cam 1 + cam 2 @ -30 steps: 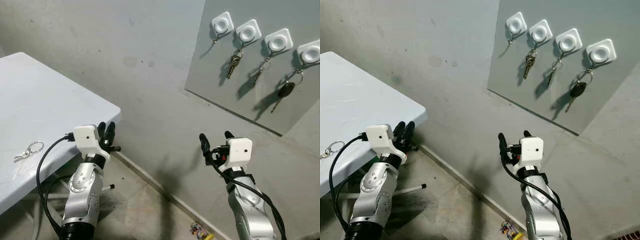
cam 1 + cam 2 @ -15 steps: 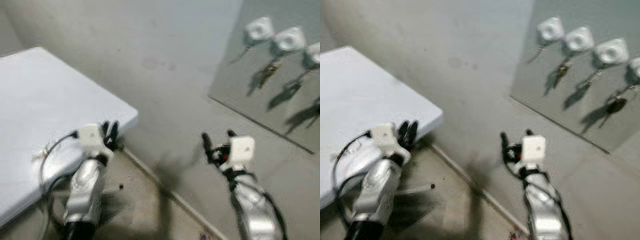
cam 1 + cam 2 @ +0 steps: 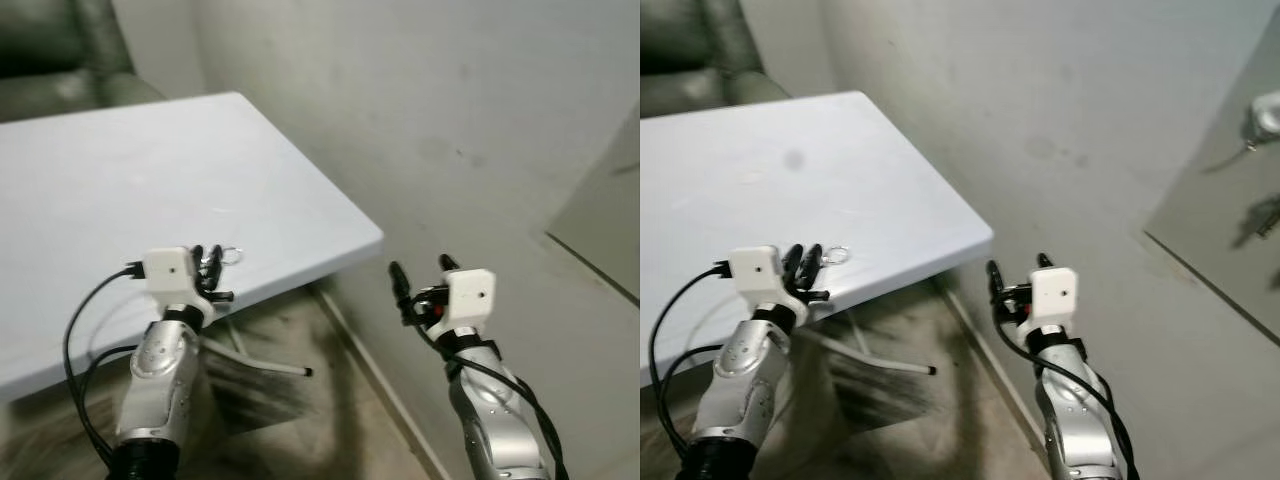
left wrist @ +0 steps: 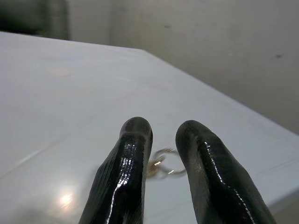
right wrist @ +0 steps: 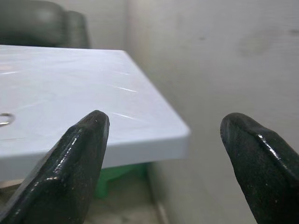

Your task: Hang keys on a hook

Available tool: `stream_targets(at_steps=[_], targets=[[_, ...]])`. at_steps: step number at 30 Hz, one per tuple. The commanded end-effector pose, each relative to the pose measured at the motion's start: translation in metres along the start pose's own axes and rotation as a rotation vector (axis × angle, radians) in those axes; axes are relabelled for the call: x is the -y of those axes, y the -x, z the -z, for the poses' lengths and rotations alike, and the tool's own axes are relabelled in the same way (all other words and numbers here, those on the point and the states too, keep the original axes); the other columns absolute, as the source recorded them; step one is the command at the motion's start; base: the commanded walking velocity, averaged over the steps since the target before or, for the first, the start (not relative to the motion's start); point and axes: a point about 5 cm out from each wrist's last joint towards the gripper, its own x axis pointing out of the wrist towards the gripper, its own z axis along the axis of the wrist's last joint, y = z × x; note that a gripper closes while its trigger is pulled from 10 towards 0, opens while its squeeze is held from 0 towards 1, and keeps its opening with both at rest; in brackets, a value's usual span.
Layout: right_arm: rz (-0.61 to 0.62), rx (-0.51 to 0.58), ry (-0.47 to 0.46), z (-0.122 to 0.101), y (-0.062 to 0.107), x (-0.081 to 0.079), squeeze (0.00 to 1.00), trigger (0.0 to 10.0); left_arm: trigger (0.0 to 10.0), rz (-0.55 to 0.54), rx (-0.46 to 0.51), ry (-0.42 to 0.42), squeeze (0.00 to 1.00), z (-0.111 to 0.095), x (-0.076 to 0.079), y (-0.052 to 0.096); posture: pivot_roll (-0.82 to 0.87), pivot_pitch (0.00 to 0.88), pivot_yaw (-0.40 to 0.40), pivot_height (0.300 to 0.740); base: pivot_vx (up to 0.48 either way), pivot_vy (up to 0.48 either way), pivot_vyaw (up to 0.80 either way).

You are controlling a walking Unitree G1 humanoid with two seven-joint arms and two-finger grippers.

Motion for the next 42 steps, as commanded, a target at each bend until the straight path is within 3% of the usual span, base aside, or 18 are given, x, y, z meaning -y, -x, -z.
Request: stream_targets(at_steps=[1,19,21,42], targets=[[0.017,-0.007,0.013,0.001,0.0023,0.0076,0.0,10.0,10.0,0.037,-0.009,-0.005,0.0,0.0004,0.0102,-0.0024,-0.07,0.0,-0.035,0.74,0.0,0.0,0.78],[-0.015,0.002,0.02,0.0006,0.0042,0.0068,0.0,10.0,10.0,0.053,-0.025,-0.007,0.0,0.0031,0.014,-0.0023,-0.07,0.0,-0.042,0.74,0.0,0.0,0.78],[0.003,-0.009,-0.01,0.0018,0.0043,0.0081,0.0,10.0,10.0,0.056,-0.03,-0.01,0.0,0.004,0.0146,-0.0019,-0.07,0.0,-0.043,0.74,0.0,0.0,0.0],[-0.044,-0.019,-0.012,0.0042,0.0076,0.0039,0.0,10.0,10.0,0.084,-0.029,-0.031,0.0,0.006,0.018,0.0026,-0.07,0.0,-0.047,0.74,0.0,0.0,0.0]])
